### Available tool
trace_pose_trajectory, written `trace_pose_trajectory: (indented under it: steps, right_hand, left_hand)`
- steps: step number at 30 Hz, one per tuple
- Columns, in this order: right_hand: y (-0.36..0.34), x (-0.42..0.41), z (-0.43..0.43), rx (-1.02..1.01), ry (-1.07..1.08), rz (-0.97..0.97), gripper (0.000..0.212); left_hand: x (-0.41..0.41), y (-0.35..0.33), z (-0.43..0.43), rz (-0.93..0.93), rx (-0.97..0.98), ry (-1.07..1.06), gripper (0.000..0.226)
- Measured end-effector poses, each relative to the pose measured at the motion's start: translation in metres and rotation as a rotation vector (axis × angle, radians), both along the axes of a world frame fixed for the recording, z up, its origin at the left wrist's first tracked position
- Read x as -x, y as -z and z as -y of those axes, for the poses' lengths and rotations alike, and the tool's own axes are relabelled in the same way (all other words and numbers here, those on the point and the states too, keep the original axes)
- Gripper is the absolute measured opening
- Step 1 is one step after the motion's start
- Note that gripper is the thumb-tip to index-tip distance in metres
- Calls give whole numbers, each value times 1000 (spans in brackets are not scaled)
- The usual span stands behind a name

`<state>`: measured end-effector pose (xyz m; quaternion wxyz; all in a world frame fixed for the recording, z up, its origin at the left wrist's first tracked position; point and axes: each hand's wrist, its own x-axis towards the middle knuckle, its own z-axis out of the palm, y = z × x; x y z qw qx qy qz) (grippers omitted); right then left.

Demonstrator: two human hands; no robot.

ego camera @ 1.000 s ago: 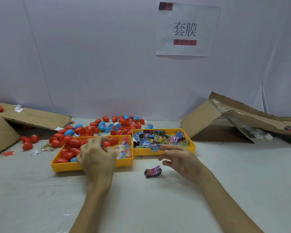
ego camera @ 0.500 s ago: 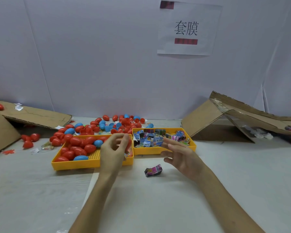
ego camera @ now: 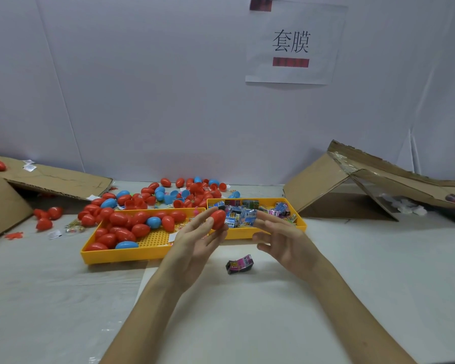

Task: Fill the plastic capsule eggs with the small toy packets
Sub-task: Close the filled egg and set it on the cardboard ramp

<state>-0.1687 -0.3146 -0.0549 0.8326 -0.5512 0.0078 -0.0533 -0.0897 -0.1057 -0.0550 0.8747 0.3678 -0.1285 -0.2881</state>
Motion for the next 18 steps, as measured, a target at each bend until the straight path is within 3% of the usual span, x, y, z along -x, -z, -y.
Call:
trace_pose_trajectory:
  steps: [5,12,18]
  right_hand:
    - [0,1,0,7,-2,4,31]
    - [1,1,-3,55,5,-17,32]
    - [0,1,-5,93,-15,-14,32]
  left_hand:
    - [-5,5,3,64,-55,-15,40]
    - [2,4,8,349,-316,-172,38]
    - [2,6,9,461,-354,-191,35]
